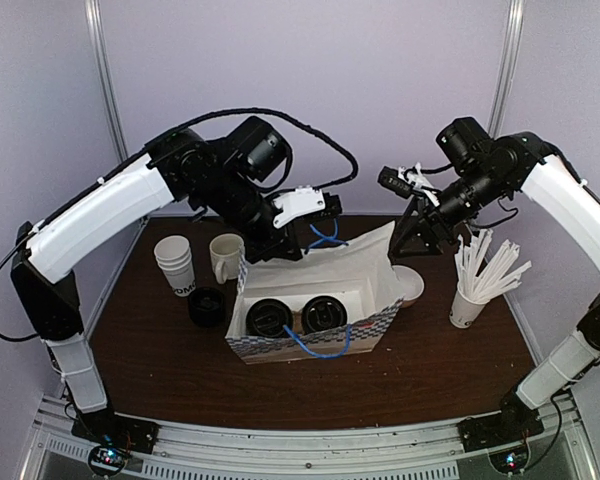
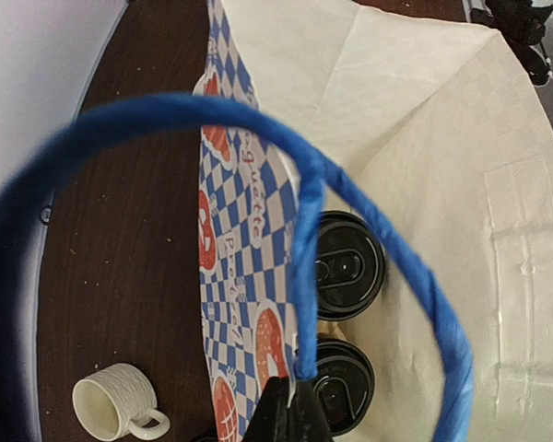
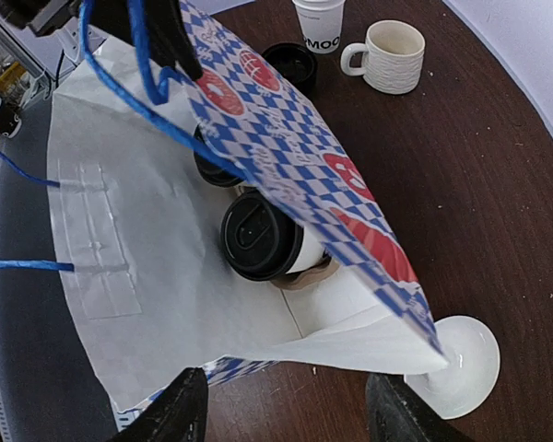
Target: Pack the takeout coffee
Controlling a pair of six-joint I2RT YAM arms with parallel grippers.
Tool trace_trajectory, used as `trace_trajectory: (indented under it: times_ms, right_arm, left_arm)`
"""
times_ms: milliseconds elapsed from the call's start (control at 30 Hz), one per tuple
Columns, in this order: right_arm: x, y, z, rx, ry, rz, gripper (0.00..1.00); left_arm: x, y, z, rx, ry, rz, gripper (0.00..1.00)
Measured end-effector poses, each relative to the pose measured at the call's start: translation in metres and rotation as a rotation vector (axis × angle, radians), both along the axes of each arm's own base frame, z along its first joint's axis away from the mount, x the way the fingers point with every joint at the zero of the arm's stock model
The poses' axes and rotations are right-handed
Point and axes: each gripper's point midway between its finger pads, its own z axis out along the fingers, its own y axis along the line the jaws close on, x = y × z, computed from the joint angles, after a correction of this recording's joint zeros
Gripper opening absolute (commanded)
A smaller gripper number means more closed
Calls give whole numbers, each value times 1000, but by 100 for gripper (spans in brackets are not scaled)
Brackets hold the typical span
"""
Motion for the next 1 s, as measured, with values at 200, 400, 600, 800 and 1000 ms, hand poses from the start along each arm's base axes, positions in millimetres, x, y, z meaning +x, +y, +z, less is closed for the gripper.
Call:
trace_trajectory:
  times_ms: [200, 400, 600, 800, 1000]
  right_arm:
    - [10, -11, 1, 3, -5, -44, 62]
    - [15, -20, 7, 14, -27, -73, 62]
    - [17, -22, 6, 14, -28, -82, 63]
    - [17, -22, 6, 15, -25, -83, 63]
    - [17, -21, 6, 18, -21, -83, 63]
  left_arm:
    - [-20, 2, 1, 37, -59, 0, 0]
    - [-39, -4, -8, 76, -92, -8, 0]
    - [-65, -8, -7, 85, -130, -33, 13]
    - [-84, -10, -4, 84, -171, -47, 38]
    - [-91, -9, -23, 142, -218, -56, 45]
